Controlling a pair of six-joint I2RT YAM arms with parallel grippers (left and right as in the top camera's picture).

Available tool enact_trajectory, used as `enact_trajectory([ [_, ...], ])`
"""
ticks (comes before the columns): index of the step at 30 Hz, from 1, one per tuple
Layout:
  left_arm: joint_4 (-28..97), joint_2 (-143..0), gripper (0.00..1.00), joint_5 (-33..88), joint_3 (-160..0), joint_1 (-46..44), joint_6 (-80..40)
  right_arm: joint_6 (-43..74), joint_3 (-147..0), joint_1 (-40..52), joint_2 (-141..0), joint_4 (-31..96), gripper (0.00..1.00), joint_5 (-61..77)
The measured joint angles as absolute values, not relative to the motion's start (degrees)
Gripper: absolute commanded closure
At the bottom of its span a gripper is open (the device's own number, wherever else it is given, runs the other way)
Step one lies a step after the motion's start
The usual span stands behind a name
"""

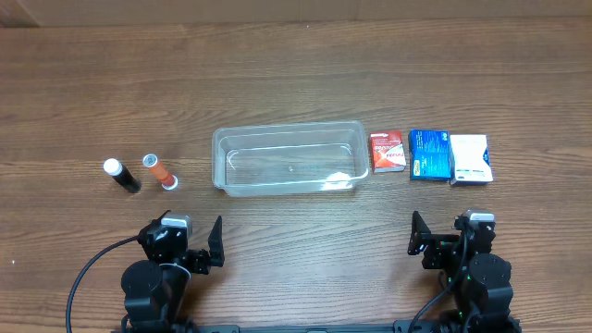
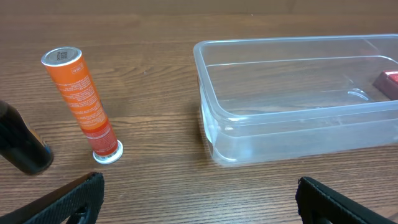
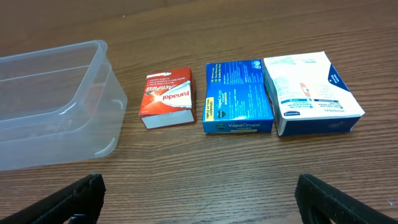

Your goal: Pack container

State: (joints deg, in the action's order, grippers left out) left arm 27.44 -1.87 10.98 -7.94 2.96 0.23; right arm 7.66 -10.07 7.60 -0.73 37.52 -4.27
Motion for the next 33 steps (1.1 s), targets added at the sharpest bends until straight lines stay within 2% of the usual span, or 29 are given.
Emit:
enact_trajectory([
  [14,27.44,-1.87,0.0,10.98,-7.94,2.96,0.23,7.68,-10.07,7.57,-0.73,37.41,0.0,-4.25],
  [21,27.44,-1.87,0.0,10.98,-7.94,2.96,0.23,18.55,-10.52,7.57,-0.73,33.71,0.0,5.67],
  [28,27.42,-1.87,0.0,10.98,-7.94,2.96,0.23,18.74,-27.4,7.6,-6.96,34.48,0.0,7.44],
  [33,27.29,-1.87,0.0,10.96,-7.88,2.96,0.23,17.08,-42.65,7.57,-25.3,43.29,0.0,6.72],
])
